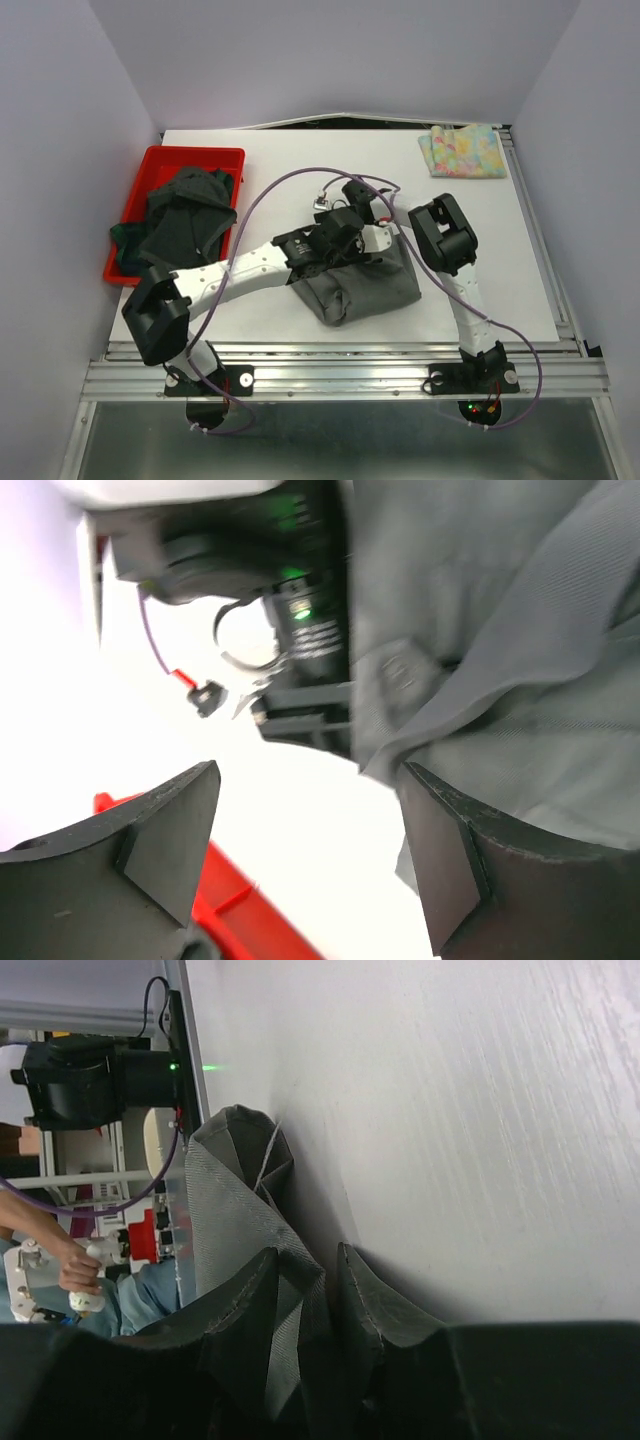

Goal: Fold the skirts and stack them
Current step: Fold the skirt

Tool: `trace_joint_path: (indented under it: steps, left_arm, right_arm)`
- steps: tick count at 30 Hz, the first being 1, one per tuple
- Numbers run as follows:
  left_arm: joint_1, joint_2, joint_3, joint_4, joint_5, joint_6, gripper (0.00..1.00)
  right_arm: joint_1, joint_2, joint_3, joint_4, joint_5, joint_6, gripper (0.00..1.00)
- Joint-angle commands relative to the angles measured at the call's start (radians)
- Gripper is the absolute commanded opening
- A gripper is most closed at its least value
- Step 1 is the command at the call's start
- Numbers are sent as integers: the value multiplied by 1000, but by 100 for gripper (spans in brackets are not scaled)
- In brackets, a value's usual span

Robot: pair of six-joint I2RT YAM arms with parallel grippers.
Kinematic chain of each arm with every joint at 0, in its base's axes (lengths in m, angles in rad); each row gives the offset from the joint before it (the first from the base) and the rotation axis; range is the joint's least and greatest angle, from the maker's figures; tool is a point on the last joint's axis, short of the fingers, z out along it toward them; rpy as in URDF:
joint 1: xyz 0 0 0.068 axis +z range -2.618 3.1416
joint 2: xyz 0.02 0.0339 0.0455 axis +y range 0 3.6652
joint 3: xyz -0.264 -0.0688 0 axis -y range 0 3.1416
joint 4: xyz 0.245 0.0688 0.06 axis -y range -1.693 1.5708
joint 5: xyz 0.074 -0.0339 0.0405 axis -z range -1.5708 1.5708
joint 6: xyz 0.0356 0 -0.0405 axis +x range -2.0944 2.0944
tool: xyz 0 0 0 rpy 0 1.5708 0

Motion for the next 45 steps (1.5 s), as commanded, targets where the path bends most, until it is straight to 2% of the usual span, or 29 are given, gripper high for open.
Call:
trace_joint_path:
  steps: [1, 7, 16, 21, 23, 25, 26, 27, 28, 32, 34, 35, 38, 40, 45]
  left_arm:
    - [-1, -95, -22, 32, -69, 1, 83]
    - [-13, -171, -36, -63, 17, -73, 83]
    - [-111, -290, -136, -57, 136, -164, 80]
    - [-111, -313, -159, -83, 296, -288, 79]
    - [-93, -330, -183, -74, 404, -339, 78]
    - [-15, -339, -196, -65, 494, -425, 76]
    - [46, -350, -205, -45, 571, -478, 72]
    - [47, -355, -208, -32, 606, -479, 69]
    - [97, -355, -210, -16, 638, -524, 67]
    - [172, -311, -217, 98, 835, -668, 43]
    - [214, -287, -229, 170, 899, -762, 36]
    - [229, -255, -234, 190, 949, -788, 35]
    - [287, -182, -222, 248, 1040, -879, 34]
    - [318, -81, -193, 271, 1103, -931, 33]
    - [350, 67, -168, 328, 1131, -999, 33]
  right_arm:
    - [11, 31, 48, -2, 71, -11, 38]
    - [-8, 42, 154, -1, 119, 21, 47]
    - [-48, 34, 335, 1, 183, 89, 63]
    - [-106, -26, 376, 31, 203, 118, 68]
    - [-140, -67, 389, 36, 205, 127, 69]
    - [-169, -101, 387, 35, 206, 127, 69]
    - [-202, -144, 378, 33, 212, 125, 68]
    - [-222, -167, 363, 33, 212, 124, 67]
    - [-241, -191, 346, 33, 212, 124, 66]
    - [-333, -361, 175, 33, 190, 103, 52]
    - [-347, -428, 99, 33, 176, 93, 47]
    - [-347, -460, 21, 31, 171, 87, 44]
    - [-347, -567, -90, 34, 125, 121, 41]
    - [-347, -624, -227, 48, 72, 156, 40]
    - [-347, -684, -381, 119, 33, 211, 41]
